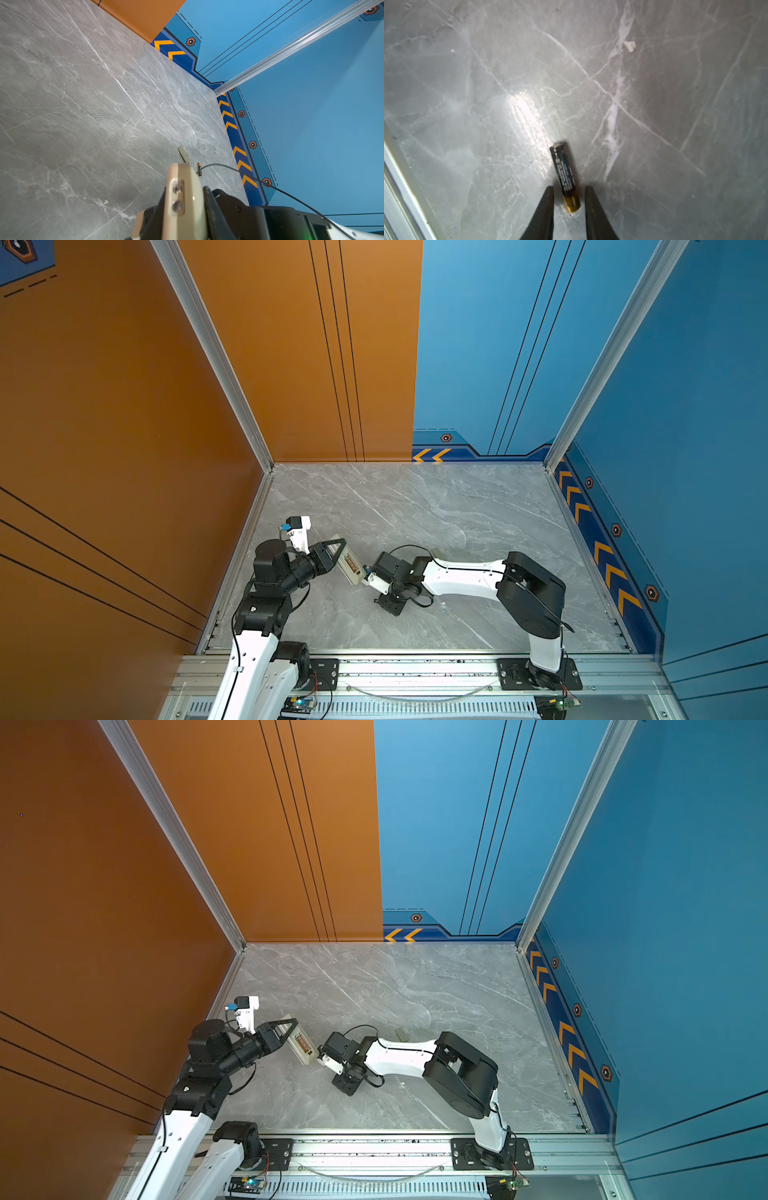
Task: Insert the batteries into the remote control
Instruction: 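Lower the right gripper and close it on the AA battery, then lift the battery with the right gripper while the left raises the remote toward it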
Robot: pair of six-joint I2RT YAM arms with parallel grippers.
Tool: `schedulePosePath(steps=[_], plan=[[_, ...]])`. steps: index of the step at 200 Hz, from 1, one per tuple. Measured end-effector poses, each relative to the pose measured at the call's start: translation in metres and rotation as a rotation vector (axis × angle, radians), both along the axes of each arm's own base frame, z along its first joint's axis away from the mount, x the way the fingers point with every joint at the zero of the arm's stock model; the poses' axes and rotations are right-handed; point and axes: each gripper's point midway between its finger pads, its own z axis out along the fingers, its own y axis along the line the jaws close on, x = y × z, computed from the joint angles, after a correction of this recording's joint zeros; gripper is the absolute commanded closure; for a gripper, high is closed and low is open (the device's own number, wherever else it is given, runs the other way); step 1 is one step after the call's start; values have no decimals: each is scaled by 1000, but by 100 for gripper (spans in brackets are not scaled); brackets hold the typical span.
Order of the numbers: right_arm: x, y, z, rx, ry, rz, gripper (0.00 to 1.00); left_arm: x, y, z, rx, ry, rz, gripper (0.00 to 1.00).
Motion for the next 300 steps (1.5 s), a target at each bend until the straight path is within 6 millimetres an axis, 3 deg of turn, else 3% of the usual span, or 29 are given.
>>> schedulePosePath(steps=[87, 145, 197, 253, 300], plan=[[0, 0, 0, -1, 0, 1, 86, 0, 1, 0, -6, 3, 3, 100], [0, 0, 0, -1, 0, 3, 99, 1, 3, 0, -8, 4, 10, 100], [0, -2, 0, 2, 2, -3, 100, 2, 4, -6, -14, 0, 15, 100], [2, -29, 4, -2, 20, -71, 100, 7, 2, -5, -45, -48, 10, 100], [15, -54, 34, 61, 15, -189, 100, 9, 0, 0, -71, -90, 6, 100]])
